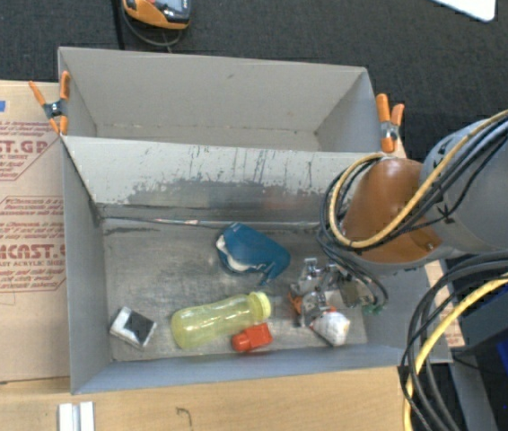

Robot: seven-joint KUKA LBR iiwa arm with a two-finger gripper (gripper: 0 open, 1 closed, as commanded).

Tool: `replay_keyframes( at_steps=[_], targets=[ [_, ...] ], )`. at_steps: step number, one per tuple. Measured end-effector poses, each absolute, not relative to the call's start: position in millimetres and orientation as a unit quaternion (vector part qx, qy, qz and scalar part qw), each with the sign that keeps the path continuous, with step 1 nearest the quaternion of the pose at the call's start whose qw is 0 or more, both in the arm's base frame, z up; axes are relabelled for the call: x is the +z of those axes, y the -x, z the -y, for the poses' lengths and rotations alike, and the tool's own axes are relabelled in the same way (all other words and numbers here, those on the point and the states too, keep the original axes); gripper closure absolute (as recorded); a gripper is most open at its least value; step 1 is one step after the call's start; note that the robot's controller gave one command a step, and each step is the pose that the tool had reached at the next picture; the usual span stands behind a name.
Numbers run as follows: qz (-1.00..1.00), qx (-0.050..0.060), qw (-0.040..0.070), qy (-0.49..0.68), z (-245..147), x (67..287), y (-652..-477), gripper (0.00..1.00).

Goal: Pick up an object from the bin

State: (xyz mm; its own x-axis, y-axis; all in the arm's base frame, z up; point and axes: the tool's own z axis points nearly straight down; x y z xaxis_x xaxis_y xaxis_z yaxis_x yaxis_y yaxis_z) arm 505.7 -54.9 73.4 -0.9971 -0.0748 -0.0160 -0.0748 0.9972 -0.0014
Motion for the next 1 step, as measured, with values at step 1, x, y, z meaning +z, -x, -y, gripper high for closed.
replay_keyframes(
  at_steps=[1],
  targets=[
    [-0.979,0.000,0.004,0.204,-5.3,196.5,-536.1,1.00]
  ],
)
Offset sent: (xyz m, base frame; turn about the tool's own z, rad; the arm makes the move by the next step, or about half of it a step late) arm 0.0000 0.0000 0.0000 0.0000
